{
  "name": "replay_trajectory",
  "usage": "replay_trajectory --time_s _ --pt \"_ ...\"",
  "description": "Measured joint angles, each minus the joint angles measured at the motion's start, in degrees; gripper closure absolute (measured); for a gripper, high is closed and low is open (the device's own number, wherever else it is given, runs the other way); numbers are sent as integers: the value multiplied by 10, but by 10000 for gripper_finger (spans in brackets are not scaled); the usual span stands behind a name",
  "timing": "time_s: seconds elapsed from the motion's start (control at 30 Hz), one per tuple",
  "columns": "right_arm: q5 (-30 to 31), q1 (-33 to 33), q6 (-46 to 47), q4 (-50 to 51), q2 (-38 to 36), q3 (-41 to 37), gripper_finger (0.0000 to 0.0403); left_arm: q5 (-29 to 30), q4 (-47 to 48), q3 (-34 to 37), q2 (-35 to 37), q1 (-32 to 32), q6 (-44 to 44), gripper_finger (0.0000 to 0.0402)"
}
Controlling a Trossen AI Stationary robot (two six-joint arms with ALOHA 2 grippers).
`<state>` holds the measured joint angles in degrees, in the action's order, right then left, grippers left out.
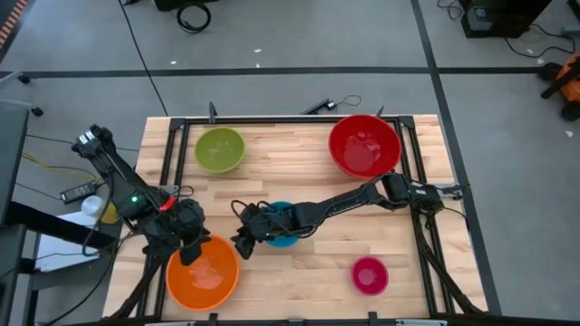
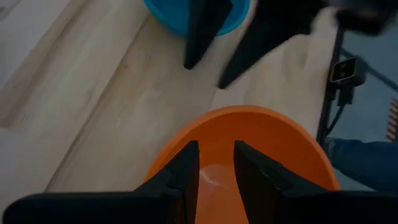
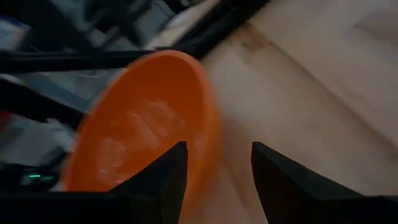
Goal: Nest bowls inside each other
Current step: Stack the orange bowl on top of the red bowl
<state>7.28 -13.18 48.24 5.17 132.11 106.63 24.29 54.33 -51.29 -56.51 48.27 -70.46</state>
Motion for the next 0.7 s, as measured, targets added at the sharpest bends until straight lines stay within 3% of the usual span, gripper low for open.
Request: replay_trajectory --time_s 0.2,0.37,0.7 --pt "12 -10 5 24 0 0 219 -56 -2 0 -36 0 -1 299" --pt "25 -15 16 28 0 0 219 -103 -29 0 -74 16 -51 299" --pt "27 -21 -5 26 0 0 219 -89 -80 0 -176 21 -7 315"
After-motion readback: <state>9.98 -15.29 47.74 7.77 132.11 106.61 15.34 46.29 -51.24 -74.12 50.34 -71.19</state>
